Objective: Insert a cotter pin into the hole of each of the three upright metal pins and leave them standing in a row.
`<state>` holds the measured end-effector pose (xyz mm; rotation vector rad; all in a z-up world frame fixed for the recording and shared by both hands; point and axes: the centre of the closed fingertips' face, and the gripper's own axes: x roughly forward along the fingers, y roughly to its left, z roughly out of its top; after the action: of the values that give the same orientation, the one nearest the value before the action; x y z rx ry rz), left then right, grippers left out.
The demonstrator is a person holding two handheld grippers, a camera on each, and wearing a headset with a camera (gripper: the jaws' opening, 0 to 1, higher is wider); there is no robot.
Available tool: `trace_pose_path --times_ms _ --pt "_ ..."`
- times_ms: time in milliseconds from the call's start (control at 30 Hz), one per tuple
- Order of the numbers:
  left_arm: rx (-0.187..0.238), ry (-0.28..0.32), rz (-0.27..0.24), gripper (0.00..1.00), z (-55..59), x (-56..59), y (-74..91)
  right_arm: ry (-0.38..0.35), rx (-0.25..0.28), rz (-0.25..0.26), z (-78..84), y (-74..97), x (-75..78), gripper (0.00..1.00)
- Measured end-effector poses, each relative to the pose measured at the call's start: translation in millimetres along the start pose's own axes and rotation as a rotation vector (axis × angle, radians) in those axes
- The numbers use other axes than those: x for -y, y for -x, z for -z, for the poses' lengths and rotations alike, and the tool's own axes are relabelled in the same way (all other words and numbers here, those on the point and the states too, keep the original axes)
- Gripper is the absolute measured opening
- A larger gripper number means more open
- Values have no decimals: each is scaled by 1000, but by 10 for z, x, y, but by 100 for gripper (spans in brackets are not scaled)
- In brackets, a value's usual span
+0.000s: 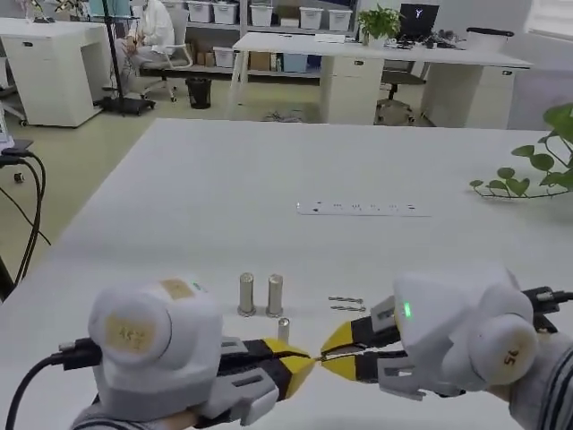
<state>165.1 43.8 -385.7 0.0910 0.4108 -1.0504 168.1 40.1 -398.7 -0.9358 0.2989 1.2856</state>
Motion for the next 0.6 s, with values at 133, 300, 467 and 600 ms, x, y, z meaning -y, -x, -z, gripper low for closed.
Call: trace_pose_path --times_ms 133,300,467,600 --pt "-14 -38 26 0 23 42 1 1 1 -34 -5 -7 -72 0" --pt "-23 -68 58 0 39 84 14 4 -13 -62 7 -17 -139 0" --pt "-40 -96 60 0 67 82 24 1 -27 -66 8 -16 -136 0" --pt "-34 -98 47 0 51 64 20 11 -44 -60 13 -14 -118 0"
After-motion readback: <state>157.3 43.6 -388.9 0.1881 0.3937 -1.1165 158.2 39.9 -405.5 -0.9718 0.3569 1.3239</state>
